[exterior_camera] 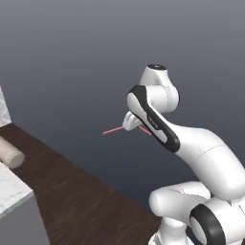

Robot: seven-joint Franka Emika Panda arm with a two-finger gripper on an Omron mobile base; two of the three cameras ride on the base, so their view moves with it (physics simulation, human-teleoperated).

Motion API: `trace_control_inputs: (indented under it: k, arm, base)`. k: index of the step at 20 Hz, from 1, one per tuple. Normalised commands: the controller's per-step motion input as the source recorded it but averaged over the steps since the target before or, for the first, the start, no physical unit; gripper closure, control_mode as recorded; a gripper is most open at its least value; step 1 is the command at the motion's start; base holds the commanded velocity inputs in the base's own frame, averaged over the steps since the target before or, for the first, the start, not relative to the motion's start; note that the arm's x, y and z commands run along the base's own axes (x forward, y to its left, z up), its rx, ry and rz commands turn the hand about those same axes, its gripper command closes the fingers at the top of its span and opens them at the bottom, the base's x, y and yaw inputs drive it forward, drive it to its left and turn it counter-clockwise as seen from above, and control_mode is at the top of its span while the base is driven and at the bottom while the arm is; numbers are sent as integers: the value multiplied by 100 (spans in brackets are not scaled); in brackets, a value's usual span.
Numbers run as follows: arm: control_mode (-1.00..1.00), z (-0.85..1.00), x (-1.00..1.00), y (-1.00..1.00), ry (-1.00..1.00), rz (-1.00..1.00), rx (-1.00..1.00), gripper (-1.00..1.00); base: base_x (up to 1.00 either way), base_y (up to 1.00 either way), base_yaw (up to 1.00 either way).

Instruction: Take a straw from the drawer in front and place it inside the glass cup on the dining counter.

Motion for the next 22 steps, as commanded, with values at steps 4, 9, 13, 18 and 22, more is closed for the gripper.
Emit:
trace_control_inputs:
  k: [4, 9, 13, 18, 22]
  arm:
    - [100, 0, 0, 0, 0, 0, 0, 100]
    - [100, 0, 0, 0, 0, 0, 0, 100]
    - [100, 0, 0, 0, 0, 0, 0, 100]
    - [100, 0, 0, 0, 0, 0, 0, 100]
    - [100, 0, 0, 0, 0, 0, 0, 100]
  base:
    - [100, -47, 56]
    - [100, -36, 59]
    - [100, -22, 55]
    - [100, -28, 56]
    - [100, -39, 58]
